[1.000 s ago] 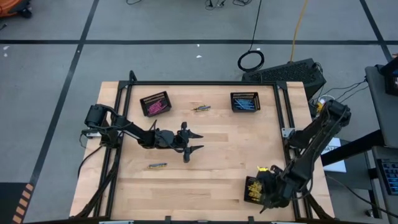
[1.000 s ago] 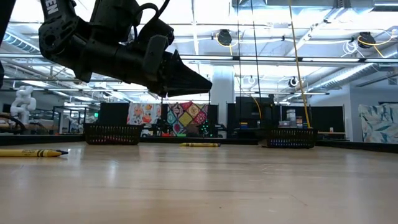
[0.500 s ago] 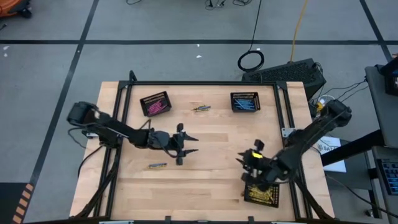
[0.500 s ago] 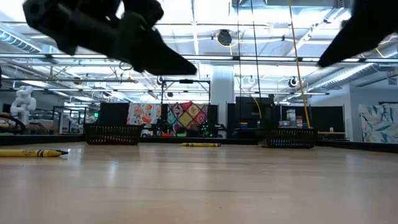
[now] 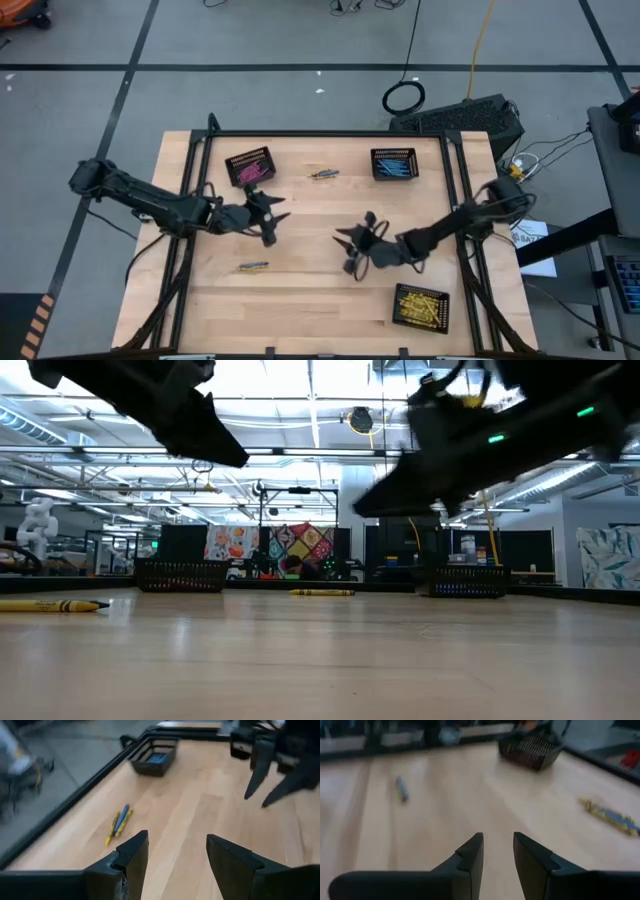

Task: Sort crayons
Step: Put the yellow crayon into the bottom black bin

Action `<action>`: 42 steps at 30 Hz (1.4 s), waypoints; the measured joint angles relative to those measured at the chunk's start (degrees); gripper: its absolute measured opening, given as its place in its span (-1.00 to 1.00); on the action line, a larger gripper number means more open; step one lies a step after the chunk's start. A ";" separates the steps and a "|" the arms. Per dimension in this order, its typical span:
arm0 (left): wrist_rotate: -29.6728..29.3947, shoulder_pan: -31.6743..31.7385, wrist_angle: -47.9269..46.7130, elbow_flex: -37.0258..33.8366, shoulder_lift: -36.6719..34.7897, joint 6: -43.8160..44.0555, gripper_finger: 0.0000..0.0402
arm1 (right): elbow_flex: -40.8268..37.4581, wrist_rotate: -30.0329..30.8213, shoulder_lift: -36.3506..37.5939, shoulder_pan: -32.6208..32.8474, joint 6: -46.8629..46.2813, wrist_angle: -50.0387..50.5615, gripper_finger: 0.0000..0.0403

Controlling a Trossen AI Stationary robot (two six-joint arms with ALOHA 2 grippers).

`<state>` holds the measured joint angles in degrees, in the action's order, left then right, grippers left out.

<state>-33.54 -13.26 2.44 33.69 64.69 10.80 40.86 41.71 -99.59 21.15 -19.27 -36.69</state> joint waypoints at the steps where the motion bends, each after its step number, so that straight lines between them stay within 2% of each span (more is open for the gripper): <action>1: -0.02 0.78 -0.31 -0.02 -0.16 2.13 0.02 | 0.10 0.02 -1.73 -1.28 0.63 -4.34 -0.55; 5: 2.25 6.16 0.63 1.00 1.41 5.77 0.02 | 0.45 -1.06 -5.25 -4.31 2.27 -10.41 -0.55; 9: 9.80 12.80 0.48 3.89 6.45 3.88 0.02 | 0.52 -1.50 -3.30 -4.29 4.41 -7.19 -0.55; 14: 18.76 20.20 -1.02 10.02 16.99 -2.47 0.02 | 0.55 -1.46 1.72 -2.06 8.65 -0.68 -0.55; 16: 21.20 22.88 -4.91 14.30 21.40 -3.83 0.02 | 0.55 -1.44 2.91 -1.48 9.68 1.16 -0.55; 21: 21.48 29.05 -22.98 27.54 31.55 -4.67 0.02 | 0.55 -1.35 3.40 -1.14 10.87 2.49 -0.55; 23: 21.47 30.96 -25.21 31.12 34.53 -8.25 0.02 | 0.55 -1.36 3.35 -1.15 10.13 3.37 -0.55; 26: 22.01 33.18 -25.73 32.98 37.11 -14.74 0.02 | 0.55 -1.35 3.34 -1.16 9.03 4.07 -0.55; 28: 24.62 34.46 -25.33 33.25 38.10 -17.30 0.02 | 0.55 -1.39 3.34 -1.14 8.80 4.24 -0.55; 33: 31.61 37.30 -24.84 33.27 40.29 -17.62 0.02 | 0.55 -1.46 3.34 -0.99 6.41 5.75 -0.55; 42: 32.07 39.32 -17.86 33.27 46.16 -19.36 0.02 | 0.55 -1.48 3.34 -0.99 5.82 5.23 -0.55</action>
<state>-1.47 26.06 -15.42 66.96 110.85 -8.55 41.41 40.23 -96.25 20.16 -13.45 -31.46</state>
